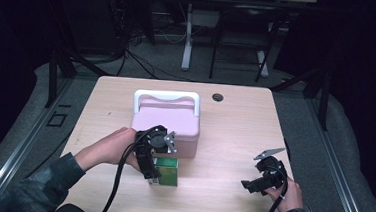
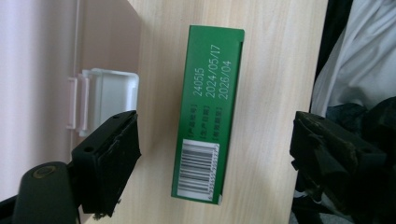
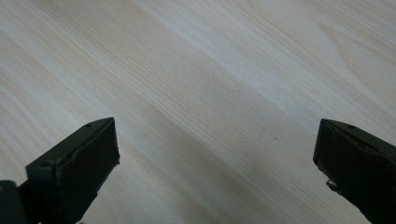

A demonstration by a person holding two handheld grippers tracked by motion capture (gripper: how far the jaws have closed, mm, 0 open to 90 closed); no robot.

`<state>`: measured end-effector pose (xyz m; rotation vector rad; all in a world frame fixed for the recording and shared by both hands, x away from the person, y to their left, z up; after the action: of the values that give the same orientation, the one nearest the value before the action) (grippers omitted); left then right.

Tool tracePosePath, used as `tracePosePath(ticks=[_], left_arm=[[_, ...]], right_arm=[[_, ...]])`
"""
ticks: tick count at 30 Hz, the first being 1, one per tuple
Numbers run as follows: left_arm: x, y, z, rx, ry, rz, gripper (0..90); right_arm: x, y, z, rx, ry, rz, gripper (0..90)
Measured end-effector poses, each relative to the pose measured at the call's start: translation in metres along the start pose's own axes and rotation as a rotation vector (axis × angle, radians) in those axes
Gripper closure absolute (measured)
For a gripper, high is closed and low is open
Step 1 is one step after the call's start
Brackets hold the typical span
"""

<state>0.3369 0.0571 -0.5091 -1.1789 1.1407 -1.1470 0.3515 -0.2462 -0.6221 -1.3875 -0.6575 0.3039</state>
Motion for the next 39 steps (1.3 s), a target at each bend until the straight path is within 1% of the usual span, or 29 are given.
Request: tracePosePath(ticks=[1, 2, 3, 5, 6, 7, 8, 9, 11, 13, 14, 15, 16, 17, 18, 21, 22, 25, 26, 28, 29, 30, 33, 34, 35, 36, 39], left_arm=[[0.001, 0.0, 0.0, 0.004, -0.002, 0.004, 18.6], [0.003, 0.001, 0.001, 0.005, 0.008, 0.013, 19.7], [0.003, 0.001, 0.0, -0.002, 0.013, 0.02, 25.2], [0.003, 0.003, 0.0, -0.004, 0.012, 0.037, 26.1], [0.003, 0.004, 0.001, -0.003, 0.015, 0.042, 27.8], [0.004, 0.005, 0.0, -0.014, 0.016, 0.045, 29.8], [0.005, 0.007, -0.001, -0.014, 0.013, 0.048, 31.2], [0.005, 0.007, 0.0, -0.009, 0.024, 0.059, 32.3], [0.006, 0.009, -0.001, -0.016, 0.022, 0.062, 35.7], [0.007, 0.01, 0.0, -0.024, 0.029, 0.062, 39.1], [0.007, 0.011, 0.0, -0.017, 0.027, 0.065, 41.0], [0.008, 0.012, 0.0, -0.019, 0.028, 0.069, 43.0], [0.007, 0.012, 0.001, -0.017, 0.03, 0.083, 44.0], [0.007, 0.013, 0.001, -0.014, 0.035, 0.088, 45.5], [0.008, 0.014, 0.0, -0.022, 0.033, 0.084, 47.2], [0.008, 0.016, -0.001, -0.022, 0.041, 0.106, 50.8], [0.009, 0.017, -0.001, -0.023, 0.041, 0.103, 51.2], [0.009, 0.019, 0.0, -0.014, 0.041, 0.123, 54.0], [0.01, 0.019, -0.001, -0.014, 0.042, 0.117, 54.7], [0.01, 0.019, 0.0, -0.008, 0.043, 0.13, 56.8], [0.01, 0.019, 0.001, -0.005, 0.037, 0.125, 57.5], [0.01, 0.02, 0.001, -0.003, 0.036, 0.129, 58.8], [0.01, 0.02, 0.002, 0.0, 0.039, 0.135, 59.7], [0.01, 0.02, 0.001, 0.005, 0.043, 0.137, 59.9], [0.01, 0.019, 0.002, 0.014, 0.049, 0.152, 60.2], [0.01, 0.02, 0.001, 0.012, 0.049, 0.143, 60.8], [0.01, 0.019, -0.001, 0.012, 0.061, 0.149, 62.3]], right_arm=[[0.0, 0.0, 0.0, 0.0, 0.0, 0.001, 0.0], [0.0, 0.0, 0.0, 0.001, 0.0, 0.001, 0.0], [0.0, 0.0, 0.0, 0.0, 0.0, 0.004, 0.0], [-0.001, 0.0, 0.0, 0.001, 0.001, 0.004, 0.0], [0.0, 0.001, 0.0, 0.001, 0.002, 0.001, 0.0], [-0.001, 0.0, 0.0, 0.002, 0.002, 0.006, 0.0], [-0.001, 0.0, -0.001, -0.001, 0.002, 0.008, 0.0], [-0.001, 0.001, -0.001, -0.001, 0.001, 0.004, 0.0], [-0.001, 0.001, -0.001, -0.002, -0.001, 0.01, 0.0], [-0.001, 0.001, -0.001, -0.003, -0.001, 0.011, 0.0], [-0.002, 0.001, 0.0, -0.002, 0.0, 0.013, 0.0], [-0.002, 0.001, -0.001, -0.003, -0.002, 0.014, 0.0], [-0.001, 0.001, -0.001, -0.004, -0.003, 0.01, 0.0], [-0.002, 0.001, -0.001, -0.002, -0.004, 0.018, 0.0], [-0.002, 0.001, -0.001, -0.004, -0.009, 0.018, 0.0], [-0.002, 0.001, -0.001, -0.006, -0.009, 0.016, 0.0], [-0.002, 0.001, -0.001, -0.002, -0.007, 0.016, 0.0], [-0.002, 0.002, 0.0, -0.002, -0.007, 0.019, 0.0], [-0.002, 0.002, 0.0, -0.002, -0.008, 0.019, 0.0], [-0.002, 0.002, -0.001, -0.007, -0.011, 0.021, 0.0], [-0.003, 0.002, -0.002, -0.012, -0.016, 0.023, 0.0], [-0.003, 0.002, -0.002, -0.011, -0.016, 0.023, 0.0], [-0.003, 0.002, -0.002, -0.011, -0.017, 0.022, 0.0], [-0.003, 0.002, -0.002, -0.013, -0.018, 0.022, 0.0], [-0.003, 0.002, -0.002, -0.012, -0.014, 0.022, 0.0], [-0.003, 0.002, -0.001, -0.012, -0.014, 0.022, 0.0], [-0.003, 0.002, -0.002, -0.014, -0.017, 0.024, 0.0]])
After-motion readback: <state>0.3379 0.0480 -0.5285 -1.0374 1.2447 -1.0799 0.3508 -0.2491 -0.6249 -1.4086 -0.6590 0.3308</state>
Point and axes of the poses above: each handheld gripper's, and its own axes: y roughly forward along the jaws, x roughly out of its top, z roughly to its left, the point moved 10 cm from there along y, roughly forward along the jaws, and after that the axes turned 15 degrees about z, right-handed, at the moved point
